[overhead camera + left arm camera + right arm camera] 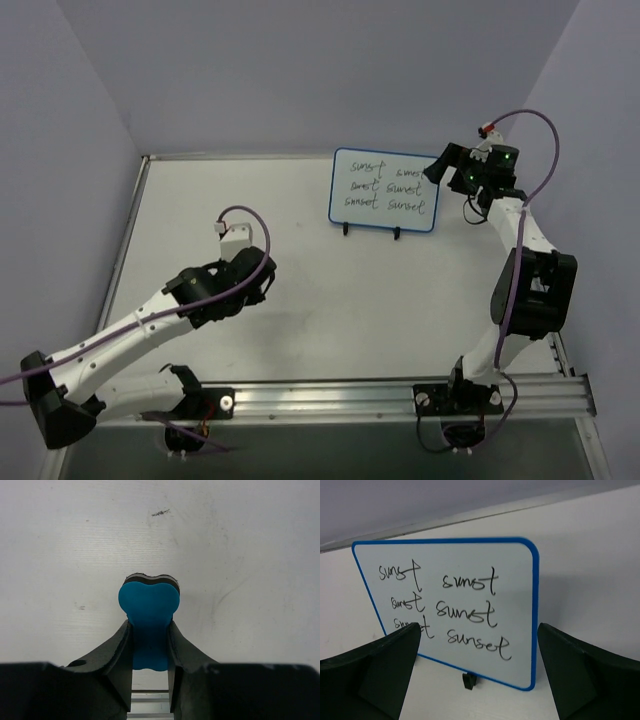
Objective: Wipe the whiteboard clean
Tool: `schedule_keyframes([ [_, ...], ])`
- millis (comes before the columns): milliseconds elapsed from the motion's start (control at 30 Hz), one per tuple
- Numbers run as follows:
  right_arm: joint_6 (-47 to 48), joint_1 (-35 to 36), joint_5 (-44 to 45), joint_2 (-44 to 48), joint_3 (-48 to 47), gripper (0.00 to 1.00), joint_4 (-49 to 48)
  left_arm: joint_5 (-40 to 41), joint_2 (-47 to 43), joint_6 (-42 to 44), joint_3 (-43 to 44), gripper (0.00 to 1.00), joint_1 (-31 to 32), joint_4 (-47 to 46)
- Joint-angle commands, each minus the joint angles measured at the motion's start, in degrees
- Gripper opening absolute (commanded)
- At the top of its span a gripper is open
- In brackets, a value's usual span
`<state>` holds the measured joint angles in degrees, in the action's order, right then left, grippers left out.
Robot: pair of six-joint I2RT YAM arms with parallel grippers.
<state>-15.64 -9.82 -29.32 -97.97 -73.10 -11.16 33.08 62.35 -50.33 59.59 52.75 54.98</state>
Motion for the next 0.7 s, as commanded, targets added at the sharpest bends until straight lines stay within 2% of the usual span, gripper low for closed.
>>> schedule_keyframes([
  [0, 7.8, -1.9, -8.3, -5.6, -9.9, 0.98, -3.3, -4.2, -1.8, 7.7, 0.7, 0.13, -1.4, 0.6],
  [167, 13.3, -5.3, -17.9, -18.5, -23.5, 0.97, 2.3, -5.6, -4.1, 11.5, 0.3, 0.13, -1.8, 0.6],
  [233, 20.2, -5.3, -22.0, -23.5, -30.7, 0.97, 9.9, -7.1, -5.3, 13.1, -0.3, 0.13, -1.8, -0.8],
  [333, 23.7, -6.3, -29.5, -29.4, -37.0, 0.93, 16.7, -7.9, -5.4, 13.9, -0.5, 0.13, -1.9, -1.9],
  [433, 26.3, -6.3, -32.7, -32.2, -39.4, 0.92, 19.9, -8.0, -4.4, 14.3, -0.7, 0.13, -1.8, -2.3],
  [667, 25.8, -6.0, -37.2, -35.9, -42.0, 0.86, 19.9, -8.4, -1.9, 14.6, -0.5, 0.13, -1.7, -2.2],
])
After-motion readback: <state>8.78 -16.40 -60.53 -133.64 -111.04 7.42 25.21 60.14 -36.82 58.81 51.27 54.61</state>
